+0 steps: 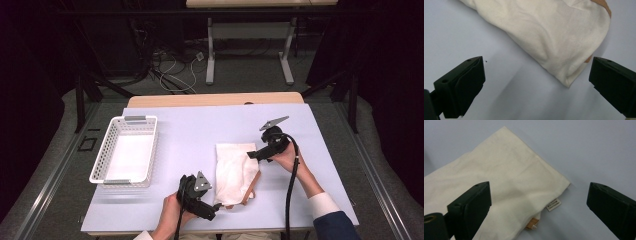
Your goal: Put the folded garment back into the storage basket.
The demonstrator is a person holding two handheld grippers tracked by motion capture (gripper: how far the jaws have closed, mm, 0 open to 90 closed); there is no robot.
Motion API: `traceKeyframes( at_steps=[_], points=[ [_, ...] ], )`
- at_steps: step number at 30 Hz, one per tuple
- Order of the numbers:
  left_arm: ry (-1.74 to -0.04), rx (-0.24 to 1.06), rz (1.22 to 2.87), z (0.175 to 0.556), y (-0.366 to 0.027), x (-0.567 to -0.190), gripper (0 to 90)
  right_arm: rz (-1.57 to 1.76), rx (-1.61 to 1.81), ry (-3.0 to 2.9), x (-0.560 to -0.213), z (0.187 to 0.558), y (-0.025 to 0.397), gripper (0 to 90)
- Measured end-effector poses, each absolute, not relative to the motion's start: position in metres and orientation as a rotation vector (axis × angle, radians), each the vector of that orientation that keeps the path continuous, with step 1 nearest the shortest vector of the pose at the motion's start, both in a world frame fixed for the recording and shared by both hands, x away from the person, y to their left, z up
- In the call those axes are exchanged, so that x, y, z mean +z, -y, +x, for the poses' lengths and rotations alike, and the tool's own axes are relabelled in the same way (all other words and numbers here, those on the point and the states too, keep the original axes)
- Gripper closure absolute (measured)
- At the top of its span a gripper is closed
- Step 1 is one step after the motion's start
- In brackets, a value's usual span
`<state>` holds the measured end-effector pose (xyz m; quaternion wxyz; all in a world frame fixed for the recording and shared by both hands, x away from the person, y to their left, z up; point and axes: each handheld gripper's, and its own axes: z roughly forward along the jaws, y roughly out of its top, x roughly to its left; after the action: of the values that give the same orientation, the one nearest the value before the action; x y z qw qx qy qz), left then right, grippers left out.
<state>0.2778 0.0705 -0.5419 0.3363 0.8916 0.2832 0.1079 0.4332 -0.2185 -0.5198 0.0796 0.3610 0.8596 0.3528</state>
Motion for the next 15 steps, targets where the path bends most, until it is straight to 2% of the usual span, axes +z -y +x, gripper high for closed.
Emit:
traceKeyframes(
  at_steps=[9, 14, 15],
  points=[
    [-0.69, 0.3, 2.336, 0.272, -0.055, -0.547, 4.5, 1.059, 1.035, -2.578, -0.526, 0.441, 0.214, 13.6],
    [-0.674, 0.32, 2.342, 0.269, -0.051, -0.55, 16.3, 1.098, 1.029, -2.58, -0.531, 0.444, 0.212, 19.4],
    [-0.676, 0.315, 2.345, 0.268, -0.05, -0.55, 16.5, 1.093, 1.014, -2.577, -0.532, 0.445, 0.212, 21.3]
  ],
)
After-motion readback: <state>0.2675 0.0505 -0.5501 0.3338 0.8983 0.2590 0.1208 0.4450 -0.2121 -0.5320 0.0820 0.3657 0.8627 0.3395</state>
